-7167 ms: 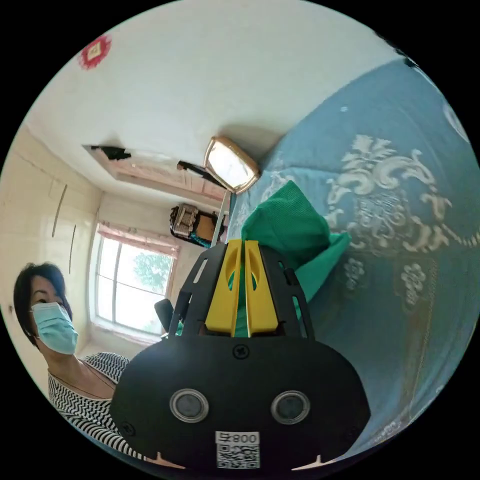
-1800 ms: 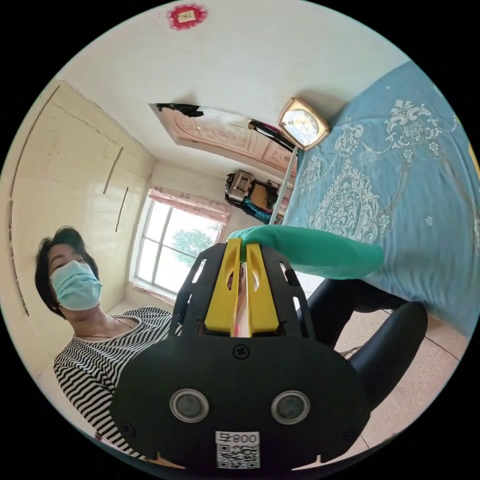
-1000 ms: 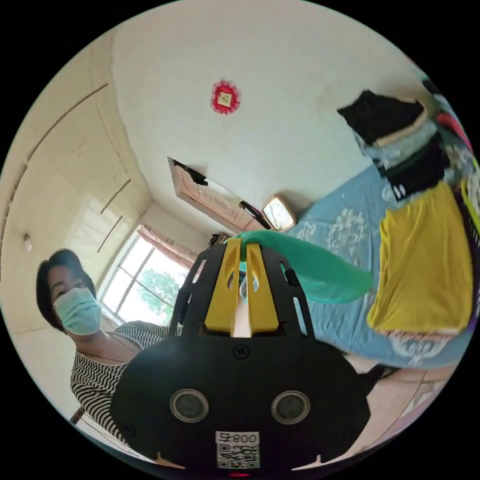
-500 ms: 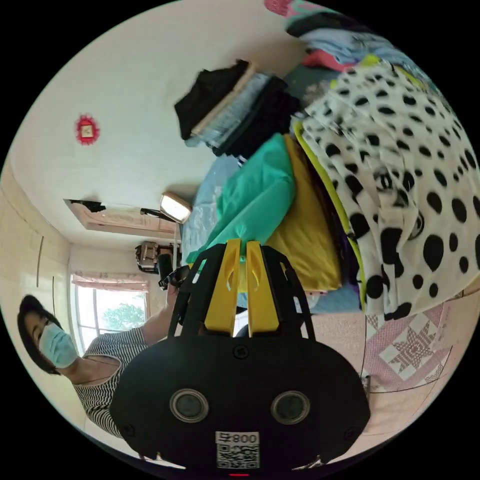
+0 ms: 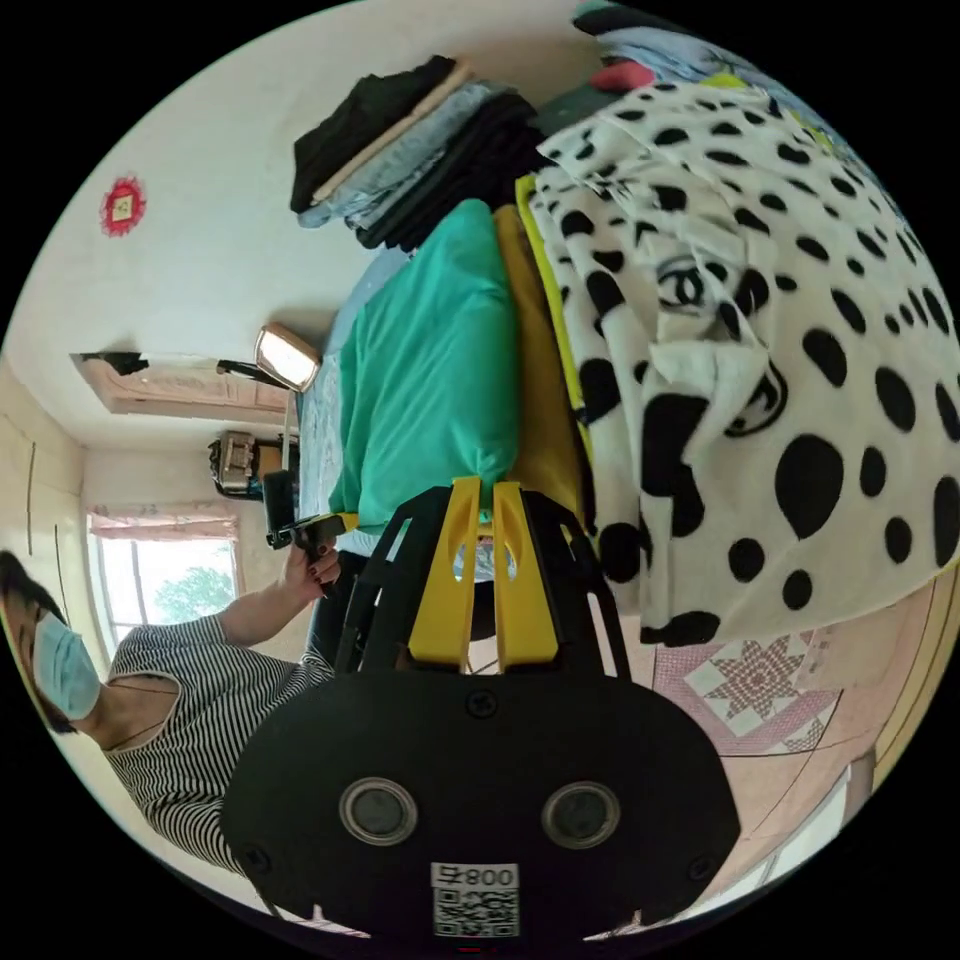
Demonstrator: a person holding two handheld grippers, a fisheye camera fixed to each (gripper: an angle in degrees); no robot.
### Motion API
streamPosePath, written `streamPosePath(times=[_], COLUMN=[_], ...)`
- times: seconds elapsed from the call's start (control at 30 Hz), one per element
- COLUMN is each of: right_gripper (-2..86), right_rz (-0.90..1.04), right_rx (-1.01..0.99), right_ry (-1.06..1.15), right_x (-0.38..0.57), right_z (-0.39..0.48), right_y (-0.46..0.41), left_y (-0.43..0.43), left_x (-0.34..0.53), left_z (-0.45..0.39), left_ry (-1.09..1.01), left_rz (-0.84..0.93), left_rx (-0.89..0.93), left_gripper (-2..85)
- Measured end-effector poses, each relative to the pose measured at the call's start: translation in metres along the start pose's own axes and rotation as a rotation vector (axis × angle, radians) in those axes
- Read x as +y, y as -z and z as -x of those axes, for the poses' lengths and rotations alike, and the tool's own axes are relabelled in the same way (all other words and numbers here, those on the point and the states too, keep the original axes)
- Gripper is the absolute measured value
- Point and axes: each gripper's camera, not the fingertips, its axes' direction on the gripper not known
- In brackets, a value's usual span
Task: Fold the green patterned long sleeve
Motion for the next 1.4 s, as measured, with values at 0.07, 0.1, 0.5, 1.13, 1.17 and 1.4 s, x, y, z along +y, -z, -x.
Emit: streamPosePath(times=[0.07, 0.1, 0.5, 1.13, 1.17, 1.4], right_gripper=[1.6, 1.6, 1.2, 0.0, 0.0, 0.0], right_rz=[-0.02, -0.026, -0.188, -0.193, -0.205, -0.225], right_rx=[-0.03, -0.033, 0.138, 0.632, 0.634, 0.741], right_ry=[-0.015, -0.015, -0.02, 0.146, 0.147, 0.152], right_x=[0.004, 0.005, 0.04, 0.021, 0.024, 0.037], right_z=[-0.011, -0.012, 0.008, 0.103, 0.108, 0.112], right_y=[0.0, 0.0, 0.02, -0.057, -0.05, -0.053], left_y=[-0.008, -0.009, 0.003, -0.048, -0.042, -0.072], left_x=[0.012, 0.015, 0.091, 0.071, 0.083, 0.15], left_z=[0.018, 0.022, 0.072, 0.072, 0.066, 0.059], left_ry=[0.011, 0.013, 0.02, -0.189, -0.211, -0.304], left_rz=[0.002, 0.001, -0.038, 0.011, 0.0, 0.089], left_rx=[0.017, 0.019, 0.039, -0.288, -0.259, -0.316], left_gripper=[2.9, 2.9, 2.4, 0.1, 0.1, 0.1])
